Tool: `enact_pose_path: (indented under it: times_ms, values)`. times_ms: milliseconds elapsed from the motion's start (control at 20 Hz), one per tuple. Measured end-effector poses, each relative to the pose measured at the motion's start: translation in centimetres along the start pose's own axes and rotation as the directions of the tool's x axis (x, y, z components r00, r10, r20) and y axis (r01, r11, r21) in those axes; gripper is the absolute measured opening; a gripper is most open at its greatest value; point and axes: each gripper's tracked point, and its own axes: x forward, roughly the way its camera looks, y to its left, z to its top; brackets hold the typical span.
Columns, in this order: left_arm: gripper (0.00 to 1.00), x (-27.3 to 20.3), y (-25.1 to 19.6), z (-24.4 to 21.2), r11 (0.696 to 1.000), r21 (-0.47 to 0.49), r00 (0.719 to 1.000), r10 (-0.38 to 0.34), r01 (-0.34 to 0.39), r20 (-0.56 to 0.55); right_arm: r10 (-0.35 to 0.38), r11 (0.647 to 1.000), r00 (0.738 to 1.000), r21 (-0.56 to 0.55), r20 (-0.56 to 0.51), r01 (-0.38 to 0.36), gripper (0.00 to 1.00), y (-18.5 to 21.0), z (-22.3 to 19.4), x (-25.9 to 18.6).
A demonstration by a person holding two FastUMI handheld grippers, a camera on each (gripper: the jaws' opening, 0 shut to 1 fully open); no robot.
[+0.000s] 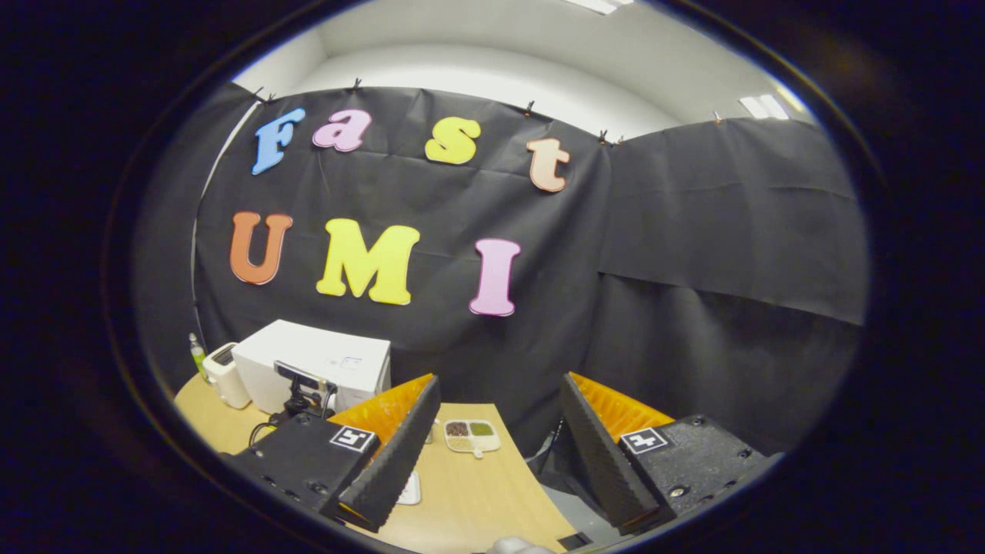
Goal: Open the microwave oven with the left hand, put the food in, and close the microwave oven.
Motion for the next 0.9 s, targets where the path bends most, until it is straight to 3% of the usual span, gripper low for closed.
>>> enact_pose_path:
  times_ms: [50, 100, 150, 250, 300, 350, 450, 550, 750, 800, 900]
  values:
    - [0.82, 0.4, 0.2, 0.1, 1.000, -0.005, 1.000, 0.003, -0.003, 0.010, 0.005, 1.000, 1.000, 0.002, -0.009, -0.005, 0.96, 0.3, -0.2, 0.1]
    - [0.65, 0.4, 0.7, 0.8, 1.000, -0.008, 0.999, 0.023, -0.022, 0.034, 0.019, 1.000, 1.000, 0.002, -0.021, -0.019, 1.00, 1.0, -0.4, 0.2]
    - [0.40, 0.9, -0.1, 0.7, 1.000, -0.013, 0.999, -0.004, 0.005, 0.034, 0.025, 1.000, 0.999, 0.001, -0.035, -0.025, 0.96, 1.3, -0.6, 0.3]
    - [0.40, 0.5, 0.0, 0.6, 1.000, 0.026, 0.999, -0.010, 0.009, 0.036, 0.023, 1.000, 0.999, 0.009, -0.037, -0.023, 0.97, 1.1, -0.6, 0.7]
    - [0.27, 0.5, -0.1, 0.7, 0.999, 0.031, 0.999, -0.010, 0.009, 0.036, 0.022, 1.000, 0.999, 0.008, -0.042, -0.022, 1.00, 1.1, -0.8, 0.7]
    - [0.22, 0.5, -0.1, 0.6, 1.000, 0.022, 0.999, -0.016, 0.015, 0.035, 0.023, 1.000, 0.999, 0.010, -0.045, -0.022, 1.00, 1.1, -0.9, 0.6]
    - [0.22, 0.4, -0.1, 0.5, 1.000, 0.002, 1.000, -0.015, 0.015, 0.025, 0.029, 0.999, 0.998, 0.019, -0.052, -0.028, 1.00, 1.2, -1.2, 0.6]
    - [0.09, 0.3, -0.1, 0.6, 1.000, 0.012, 1.000, -0.012, 0.012, 0.021, 0.039, 0.999, 0.997, 0.035, -0.064, -0.037, 1.00, 1.5, -1.5, 0.8]
    - [0.09, -0.8, -0.2, 0.1, 0.999, -0.011, 0.999, -0.036, 0.037, 0.012, 0.065, 0.998, 0.997, 0.019, -0.052, -0.064, 1.00, 2.1, -1.3, 1.0]
    - [0.09, -1.7, -0.2, 0.0, 0.999, 0.003, 0.999, -0.037, 0.037, 0.021, 0.069, 0.998, 0.997, 0.002, -0.046, -0.069, 0.96, 2.2, -1.3, 1.1]
    - [0.09, -4.4, 0.2, -0.3, 0.998, 0.034, 0.997, -0.062, 0.061, 0.044, 0.099, 0.995, 0.994, -0.020, -0.039, -0.099, 1.00, 3.2, -1.3, 1.4]
